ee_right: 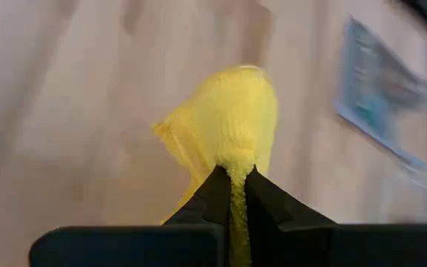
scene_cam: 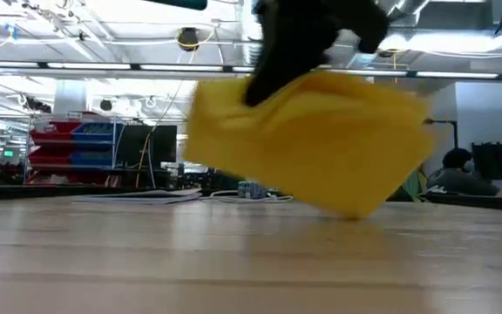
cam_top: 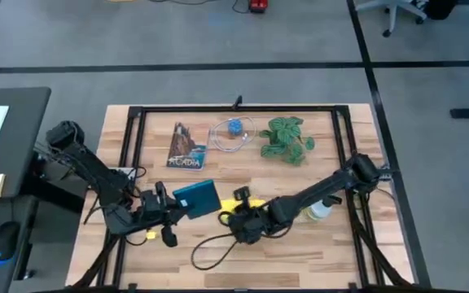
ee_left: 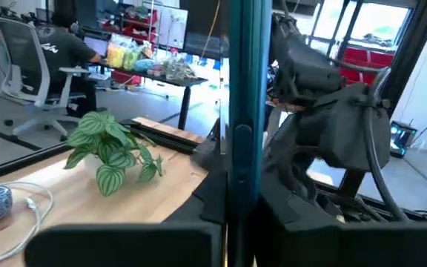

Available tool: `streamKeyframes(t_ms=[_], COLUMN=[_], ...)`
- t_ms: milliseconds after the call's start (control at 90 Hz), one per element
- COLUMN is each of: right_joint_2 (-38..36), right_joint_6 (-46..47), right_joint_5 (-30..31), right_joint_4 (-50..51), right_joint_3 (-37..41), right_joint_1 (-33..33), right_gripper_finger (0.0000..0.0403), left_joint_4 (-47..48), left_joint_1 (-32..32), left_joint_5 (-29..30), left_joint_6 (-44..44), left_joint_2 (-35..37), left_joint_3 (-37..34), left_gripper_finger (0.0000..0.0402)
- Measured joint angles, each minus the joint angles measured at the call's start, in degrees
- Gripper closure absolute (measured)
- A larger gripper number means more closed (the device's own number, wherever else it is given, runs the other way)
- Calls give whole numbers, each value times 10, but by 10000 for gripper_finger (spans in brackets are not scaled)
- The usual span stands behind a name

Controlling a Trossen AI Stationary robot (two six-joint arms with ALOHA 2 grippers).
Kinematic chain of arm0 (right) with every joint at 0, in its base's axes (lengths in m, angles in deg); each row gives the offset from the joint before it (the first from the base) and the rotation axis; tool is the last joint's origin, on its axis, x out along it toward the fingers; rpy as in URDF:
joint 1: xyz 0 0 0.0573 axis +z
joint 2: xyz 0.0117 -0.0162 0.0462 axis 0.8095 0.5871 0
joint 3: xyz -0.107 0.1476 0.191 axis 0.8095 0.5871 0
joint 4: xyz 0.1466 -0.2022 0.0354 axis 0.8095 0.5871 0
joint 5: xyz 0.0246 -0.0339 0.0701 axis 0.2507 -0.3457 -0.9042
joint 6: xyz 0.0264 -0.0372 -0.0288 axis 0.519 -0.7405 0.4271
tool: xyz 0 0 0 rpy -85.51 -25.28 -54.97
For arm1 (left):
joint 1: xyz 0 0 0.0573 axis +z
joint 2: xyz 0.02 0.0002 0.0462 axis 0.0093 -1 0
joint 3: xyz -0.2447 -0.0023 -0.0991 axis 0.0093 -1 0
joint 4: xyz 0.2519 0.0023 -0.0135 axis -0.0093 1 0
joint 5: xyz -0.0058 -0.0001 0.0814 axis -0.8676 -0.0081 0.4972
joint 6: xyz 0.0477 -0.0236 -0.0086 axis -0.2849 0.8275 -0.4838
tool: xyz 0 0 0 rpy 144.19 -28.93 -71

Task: Apply microfiber cloth
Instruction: Wipe the blue tablet with the microfiber cloth

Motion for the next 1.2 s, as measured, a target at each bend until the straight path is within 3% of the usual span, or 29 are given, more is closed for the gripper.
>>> streamKeyframes(t_ms=[211, 378, 611, 778, 867, 989, 1089, 1200], right_joint_2=[93, 120, 72, -10, -57, -127, -169, -205], right_joint_6=[-14, 18, 56, 61, 50, -7, -81, -225], right_joint_5=[-90, -108, -198, -197, -171, -117, -81, -79], right_joint_4=[-115, -131, -78, -48, -33, -33, -25, -20], right_joint_3=[-8, -14, -13, 0, 11, 27, 28, 28], right_joint_1=[-10, -14, -20, -2, 21, 68, 110, 146], right_gripper_finger=[392, 373, 261, 180, 167, 167, 174, 181], left_joint_4=[5, 12, 26, 34, 48, 69, 82, 92], left_joint_1=[-2, -4, -3, -5, -5, 1, 25, 79], left_joint_5=[5, 7, 7, -9, -51, -151, -258, -404], left_joint_6=[5, 6, 17, 29, 39, 68, 95, 135], left_joint_2=[0, 0, 0, 0, 0, 0, 0, -5], left_joint_3=[0, 0, 0, 0, 0, 0, 0, 0], left_gripper_finger=[393, 393, 393, 393, 393, 393, 393, 393])
